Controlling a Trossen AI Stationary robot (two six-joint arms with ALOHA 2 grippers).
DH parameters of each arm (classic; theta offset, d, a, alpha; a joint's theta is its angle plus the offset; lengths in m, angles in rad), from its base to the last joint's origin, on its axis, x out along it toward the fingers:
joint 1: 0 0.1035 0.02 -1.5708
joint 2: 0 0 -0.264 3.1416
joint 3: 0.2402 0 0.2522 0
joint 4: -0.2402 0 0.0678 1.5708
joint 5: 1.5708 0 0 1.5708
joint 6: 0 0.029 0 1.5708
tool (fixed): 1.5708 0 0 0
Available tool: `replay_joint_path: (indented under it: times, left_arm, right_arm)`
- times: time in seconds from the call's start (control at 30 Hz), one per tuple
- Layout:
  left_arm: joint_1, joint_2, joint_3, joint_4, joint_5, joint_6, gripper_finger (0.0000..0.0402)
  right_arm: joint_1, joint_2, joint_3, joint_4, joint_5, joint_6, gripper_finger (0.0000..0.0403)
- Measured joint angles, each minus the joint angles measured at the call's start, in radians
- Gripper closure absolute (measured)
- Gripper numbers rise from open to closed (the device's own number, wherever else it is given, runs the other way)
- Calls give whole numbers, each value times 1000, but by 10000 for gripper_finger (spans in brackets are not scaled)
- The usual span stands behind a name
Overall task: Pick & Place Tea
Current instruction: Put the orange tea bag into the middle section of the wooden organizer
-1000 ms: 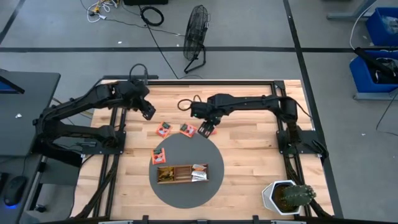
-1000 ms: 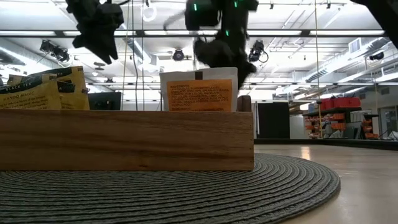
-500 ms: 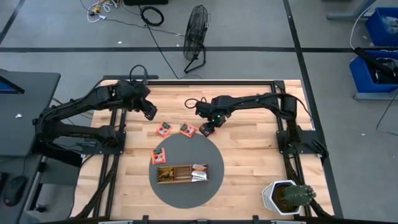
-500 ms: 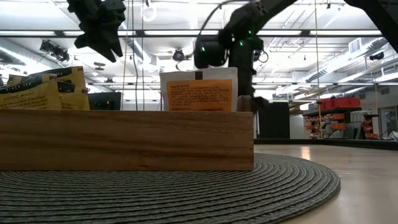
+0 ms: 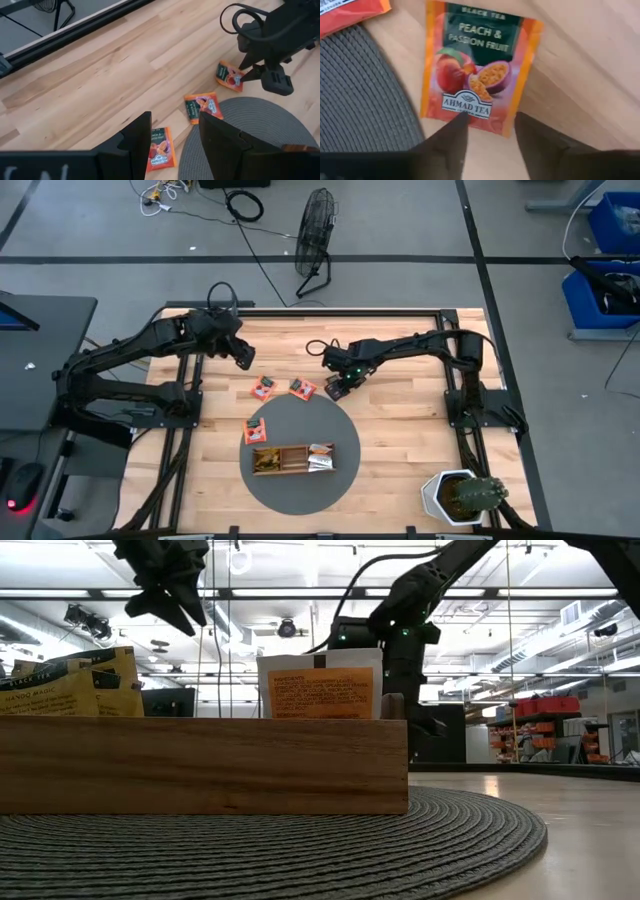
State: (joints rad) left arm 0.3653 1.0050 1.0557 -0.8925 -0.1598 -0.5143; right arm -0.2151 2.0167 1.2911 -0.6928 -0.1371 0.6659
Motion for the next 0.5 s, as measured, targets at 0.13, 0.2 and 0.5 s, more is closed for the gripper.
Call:
replay_joint_path:
  times: [0.13, 0.2, 0.5]
  left_arm:
    - [0, 0, 0, 13, -1, 0, 232]
    - [0, 0, 0, 18, -3, 0, 232]
    - [0, 0, 0, 37, -4, 54, 232]
  right_arm:
    - [-1, 0, -14, 4, 5, -18, 317]
    - [-1, 2, -14, 26, -10, -40, 367]
    - [-2, -93, -22, -30, -6, -152, 398]
